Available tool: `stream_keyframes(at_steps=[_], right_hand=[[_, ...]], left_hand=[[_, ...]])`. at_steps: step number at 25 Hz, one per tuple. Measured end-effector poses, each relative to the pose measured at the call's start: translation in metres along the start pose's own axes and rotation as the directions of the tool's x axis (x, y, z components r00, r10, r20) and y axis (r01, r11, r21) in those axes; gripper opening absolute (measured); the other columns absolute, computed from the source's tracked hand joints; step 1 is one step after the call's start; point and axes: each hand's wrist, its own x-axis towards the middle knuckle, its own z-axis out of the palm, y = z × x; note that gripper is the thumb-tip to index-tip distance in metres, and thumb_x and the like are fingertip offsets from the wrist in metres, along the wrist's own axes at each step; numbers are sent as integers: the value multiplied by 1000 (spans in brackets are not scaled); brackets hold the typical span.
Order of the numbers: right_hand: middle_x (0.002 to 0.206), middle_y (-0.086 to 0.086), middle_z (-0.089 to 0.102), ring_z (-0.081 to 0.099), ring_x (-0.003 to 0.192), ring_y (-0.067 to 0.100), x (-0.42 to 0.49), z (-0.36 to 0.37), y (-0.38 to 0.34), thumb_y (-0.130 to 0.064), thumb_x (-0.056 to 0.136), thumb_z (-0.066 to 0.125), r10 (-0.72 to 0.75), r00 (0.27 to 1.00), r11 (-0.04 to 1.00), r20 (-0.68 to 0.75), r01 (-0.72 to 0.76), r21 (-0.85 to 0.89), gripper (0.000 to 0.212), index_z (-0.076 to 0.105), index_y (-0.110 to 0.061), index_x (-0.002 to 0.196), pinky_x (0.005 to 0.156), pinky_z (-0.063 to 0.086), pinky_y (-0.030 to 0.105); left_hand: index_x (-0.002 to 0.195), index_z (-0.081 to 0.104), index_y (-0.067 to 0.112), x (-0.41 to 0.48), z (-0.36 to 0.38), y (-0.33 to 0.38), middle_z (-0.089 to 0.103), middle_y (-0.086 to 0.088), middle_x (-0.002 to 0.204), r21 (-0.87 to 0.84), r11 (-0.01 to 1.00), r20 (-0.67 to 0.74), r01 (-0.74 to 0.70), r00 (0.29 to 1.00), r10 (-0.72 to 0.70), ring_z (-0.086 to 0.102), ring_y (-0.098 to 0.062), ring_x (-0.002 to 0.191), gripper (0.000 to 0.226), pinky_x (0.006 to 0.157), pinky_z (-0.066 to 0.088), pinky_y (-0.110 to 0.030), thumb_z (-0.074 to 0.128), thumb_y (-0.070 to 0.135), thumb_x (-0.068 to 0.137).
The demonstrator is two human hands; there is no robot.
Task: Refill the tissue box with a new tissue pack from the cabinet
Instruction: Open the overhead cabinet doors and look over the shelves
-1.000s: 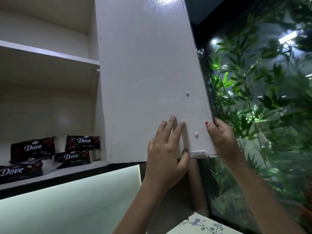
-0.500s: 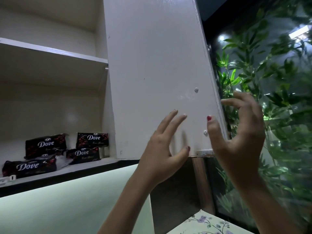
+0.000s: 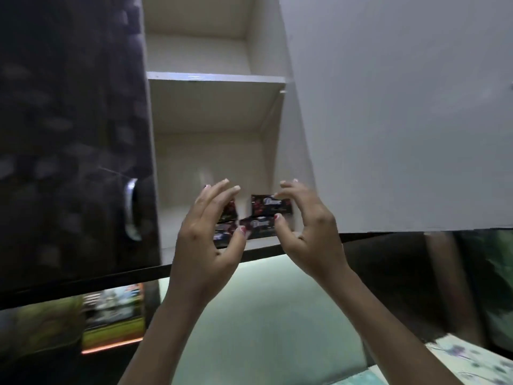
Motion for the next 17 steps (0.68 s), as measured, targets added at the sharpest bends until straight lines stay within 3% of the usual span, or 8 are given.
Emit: stream_keyframes(at_steps=[3, 6, 8, 10, 12, 15, 17], right_hand=[[120, 2, 58, 52, 111, 10, 2, 71, -13, -24, 76, 54, 145, 981, 981, 131, -160, 110, 38, 54, -15, 113, 99, 44, 33], [134, 5, 51, 49, 120, 17, 7, 141, -37, -27, 82, 59, 319, 855, 868, 408, -437, 236, 56, 39, -15, 132, 102, 43, 39], [128, 8, 56, 54, 116, 19, 10, 185, -54, -28, 84, 58, 316, 804, 762, 504, -531, 370, 50, 43, -15, 130, 99, 46, 41], [109, 11, 65, 62, 97, 18, 11, 217, -66, -22, 85, 58, 350, 830, 644, 434, -550, 532, 29, 57, -12, 112, 87, 53, 37], [101, 17, 66, 61, 87, 19, 14, 229, -69, -20, 84, 59, 458, 802, 550, 383, -594, 587, 29, 61, -1, 105, 74, 51, 25], [101, 20, 66, 62, 91, 27, 19, 231, -69, -23, 83, 60, 532, 731, 517, 428, -681, 519, 37, 60, 5, 106, 74, 50, 25], [97, 18, 67, 63, 95, 31, 15, 220, -77, -24, 80, 62, 550, 720, 506, 423, -691, 516, 37, 60, 4, 105, 75, 51, 28]], left_hand=[[128, 44, 30, -9, -54, -51, 38, 15, 139, 166, 985, 72, 36, 996, -48, 25, -9, 138, 59, 113, 28, -47, 45, 37, 70], [130, 42, 30, -16, -104, -86, 36, 12, 143, 272, 959, 99, 79, 989, -110, 22, -9, 139, 58, 112, 27, -54, 48, 35, 72], [129, 44, 28, -22, -129, -102, 37, 8, 145, 297, 948, 94, 114, 985, -148, 24, -12, 139, 57, 111, 28, -56, 51, 30, 73], [128, 45, 29, -29, -147, -113, 37, 8, 145, 307, 944, 111, 123, 980, -164, 26, -12, 138, 57, 111, 28, -55, 52, 29, 72], [129, 43, 31, -35, -159, -119, 36, 9, 146, 312, 941, 141, 130, 973, -181, 25, -11, 139, 57, 111, 28, -55, 52, 30, 73], [130, 42, 32, -36, -165, -117, 34, 12, 145, 289, 946, 149, 146, 969, -195, 26, -10, 138, 55, 111, 29, -54, 48, 37, 76], [130, 40, 34, -34, -164, -105, 32, 19, 141, 199, 965, 143, 173, 969, -203, 28, -5, 134, 53, 111, 31, -51, 45, 42, 77]])
